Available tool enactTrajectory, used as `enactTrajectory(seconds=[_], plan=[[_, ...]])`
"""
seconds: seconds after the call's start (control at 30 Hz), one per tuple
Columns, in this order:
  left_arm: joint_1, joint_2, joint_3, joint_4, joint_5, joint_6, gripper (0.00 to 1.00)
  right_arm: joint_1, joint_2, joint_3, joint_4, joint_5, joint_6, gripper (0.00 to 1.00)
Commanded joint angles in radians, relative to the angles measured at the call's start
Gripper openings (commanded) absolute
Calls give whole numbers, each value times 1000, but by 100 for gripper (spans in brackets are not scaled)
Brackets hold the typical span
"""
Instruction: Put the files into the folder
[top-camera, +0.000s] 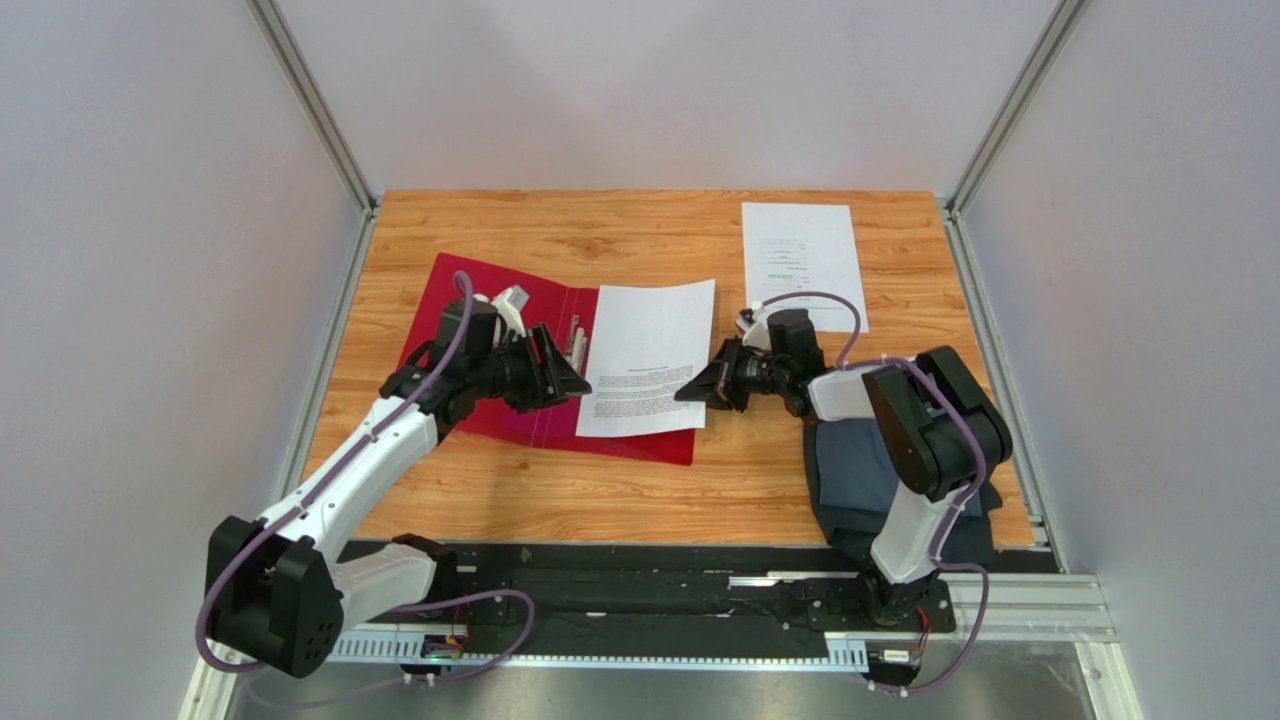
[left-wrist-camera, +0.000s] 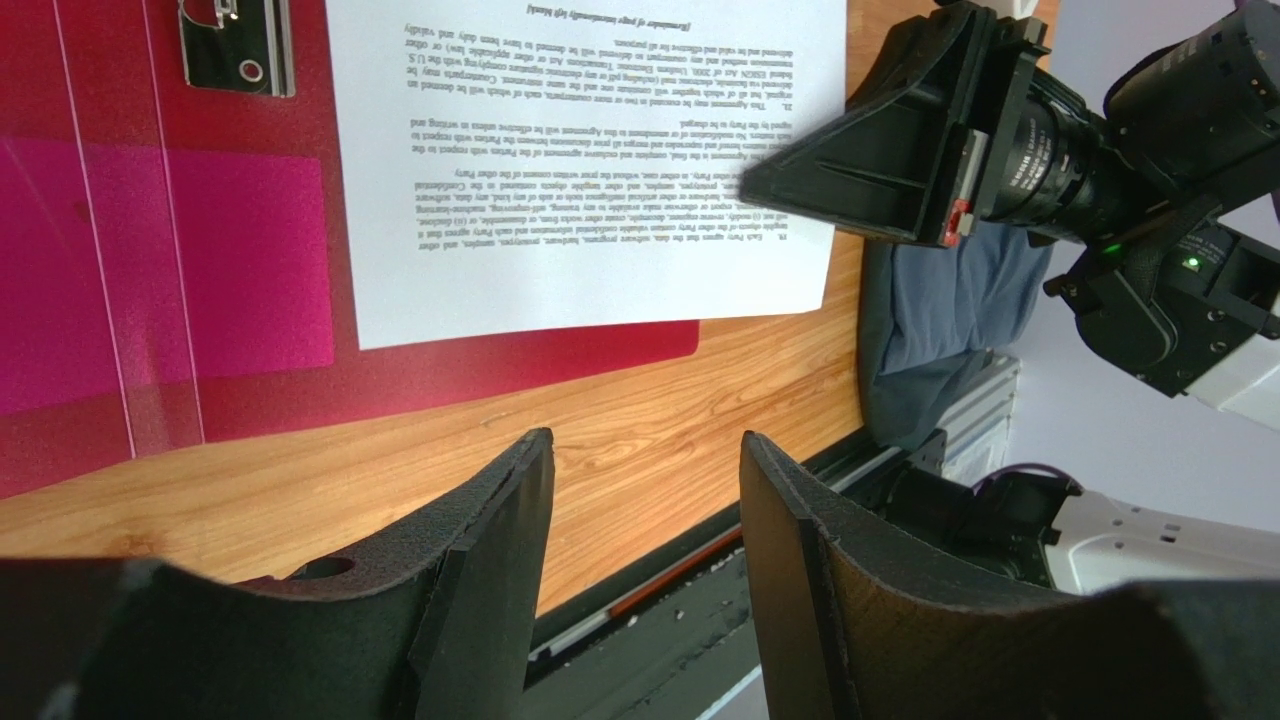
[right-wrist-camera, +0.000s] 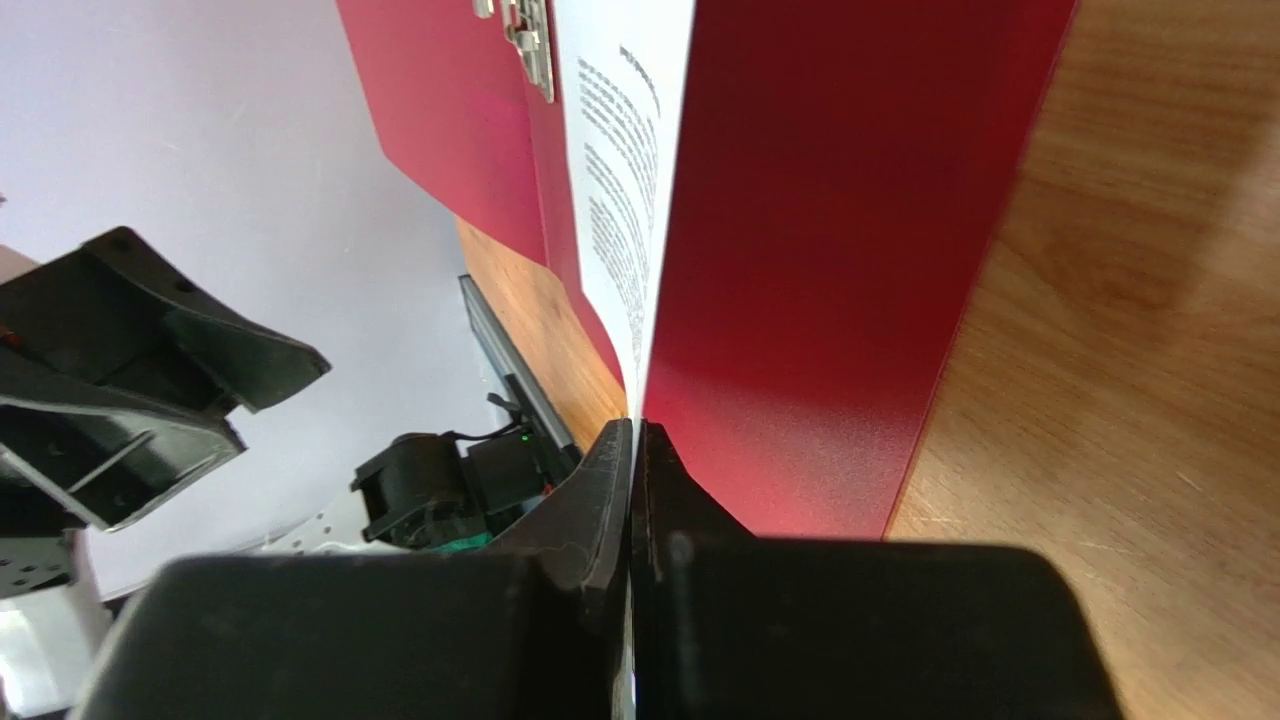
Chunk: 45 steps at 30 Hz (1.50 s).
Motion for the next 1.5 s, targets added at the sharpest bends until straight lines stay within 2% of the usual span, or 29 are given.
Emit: enactTrajectory(seconds=[0.0, 0.13, 0.47, 0.77, 0.9, 1.03, 1.47], plan=[[7, -13, -4, 28, -4, -8, 57, -7, -11, 22, 57, -90, 33, 0], [7, 4, 1, 36, 3, -14, 57, -10, -8, 25, 112, -118, 105, 0], [7, 15, 7, 40, 6, -12, 57, -15, 66, -15, 492, -178, 393, 0], [7, 9, 5, 37, 3, -9, 57, -17, 146, -21, 724, -181, 560, 0], [7, 7, 7, 34, 2, -3, 58, -32, 123, -16, 697, -182, 544, 0], [8, 12, 6, 39, 2, -5, 57, -35, 88, 7, 579, -185, 481, 0], [8, 24, 6, 54, 8, -6, 57, -24, 57, 68, 566, -188, 519, 0]])
